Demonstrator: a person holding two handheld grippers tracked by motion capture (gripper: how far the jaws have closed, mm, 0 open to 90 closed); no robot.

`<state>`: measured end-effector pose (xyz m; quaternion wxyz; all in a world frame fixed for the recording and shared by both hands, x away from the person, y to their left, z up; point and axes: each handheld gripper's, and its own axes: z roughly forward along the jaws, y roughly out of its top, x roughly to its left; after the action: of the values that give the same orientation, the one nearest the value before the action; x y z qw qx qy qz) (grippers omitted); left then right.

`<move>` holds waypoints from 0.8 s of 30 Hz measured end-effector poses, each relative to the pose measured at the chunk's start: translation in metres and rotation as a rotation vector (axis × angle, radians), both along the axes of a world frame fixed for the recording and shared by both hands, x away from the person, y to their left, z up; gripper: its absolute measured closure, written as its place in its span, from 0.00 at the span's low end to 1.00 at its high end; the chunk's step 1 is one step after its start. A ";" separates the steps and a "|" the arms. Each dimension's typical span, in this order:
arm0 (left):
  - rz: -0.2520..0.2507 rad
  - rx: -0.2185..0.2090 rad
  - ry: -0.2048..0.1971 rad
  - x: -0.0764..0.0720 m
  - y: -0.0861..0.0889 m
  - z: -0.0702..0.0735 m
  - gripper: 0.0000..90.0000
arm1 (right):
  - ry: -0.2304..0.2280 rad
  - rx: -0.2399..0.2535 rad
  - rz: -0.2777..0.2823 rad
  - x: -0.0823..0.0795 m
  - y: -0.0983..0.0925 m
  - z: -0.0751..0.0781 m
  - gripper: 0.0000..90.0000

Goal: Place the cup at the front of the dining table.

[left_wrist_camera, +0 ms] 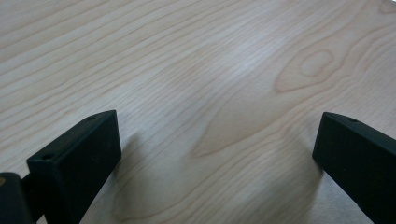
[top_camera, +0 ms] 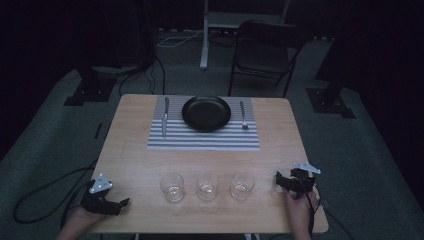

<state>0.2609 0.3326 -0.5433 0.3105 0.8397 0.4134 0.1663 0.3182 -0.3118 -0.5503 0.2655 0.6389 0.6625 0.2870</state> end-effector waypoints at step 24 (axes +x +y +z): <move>-0.165 -0.086 -0.015 -0.001 -0.027 0.020 0.05 | 0.000 0.000 0.000 0.000 0.000 0.000 0.13</move>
<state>0.2599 0.3054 -0.5230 0.3621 0.8555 0.3472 0.1284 0.3181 -0.3117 -0.5503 0.2654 0.6391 0.6624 0.2869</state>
